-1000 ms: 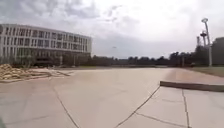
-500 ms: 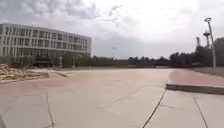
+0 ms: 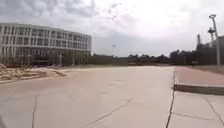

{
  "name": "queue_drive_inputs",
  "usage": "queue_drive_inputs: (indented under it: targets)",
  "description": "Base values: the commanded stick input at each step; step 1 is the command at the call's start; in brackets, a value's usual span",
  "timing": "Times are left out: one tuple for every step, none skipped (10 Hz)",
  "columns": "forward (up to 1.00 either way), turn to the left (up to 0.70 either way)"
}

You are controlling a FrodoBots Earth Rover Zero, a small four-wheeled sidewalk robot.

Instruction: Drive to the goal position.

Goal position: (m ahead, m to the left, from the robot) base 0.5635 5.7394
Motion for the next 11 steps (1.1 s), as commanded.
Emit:
queue_drive_inputs:
  targets:
    - [0.7, 0.0]
    - [0.7, 0.0]
    - [0.7, 0.0]
    - [0.7, 0.0]
    - [0.7, 0.0]
    - [0.7, 0.0]
    - [0.7, 0.0]
    - [0.7, 0.0]
    - [0.7, 0.0]
    - [0.7, 0.0]
    - [0.7, 0.0]
